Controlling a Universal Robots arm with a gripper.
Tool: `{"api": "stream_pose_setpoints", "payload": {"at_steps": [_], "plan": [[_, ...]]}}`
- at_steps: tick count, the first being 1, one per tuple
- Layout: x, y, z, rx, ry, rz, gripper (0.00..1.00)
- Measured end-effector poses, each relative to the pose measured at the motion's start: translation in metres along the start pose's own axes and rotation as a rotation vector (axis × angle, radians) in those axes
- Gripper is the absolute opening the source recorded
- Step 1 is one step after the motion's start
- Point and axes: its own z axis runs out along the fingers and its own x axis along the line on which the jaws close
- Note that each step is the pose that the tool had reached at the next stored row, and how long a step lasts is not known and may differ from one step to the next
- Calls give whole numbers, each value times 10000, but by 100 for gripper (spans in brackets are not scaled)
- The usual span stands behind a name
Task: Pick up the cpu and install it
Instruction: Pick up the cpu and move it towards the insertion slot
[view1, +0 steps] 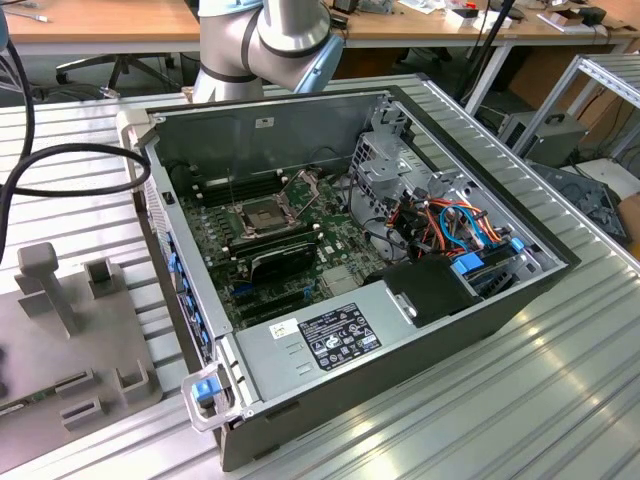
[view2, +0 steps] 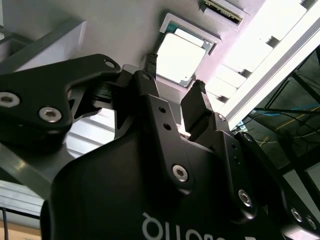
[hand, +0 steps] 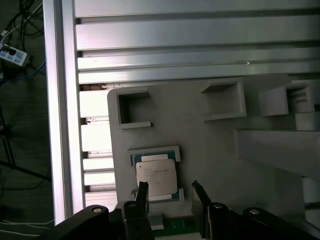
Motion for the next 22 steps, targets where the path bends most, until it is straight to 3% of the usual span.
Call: {"api": "stream_pose_setpoints", "payload": {"at_steps": [15, 19, 22], "plan": [[34, -5, 68, 0, 0, -15, 48], [46, -6, 77, -8, 17, -377, 48], [53, -6, 84, -10, 17, -407, 48]]}}
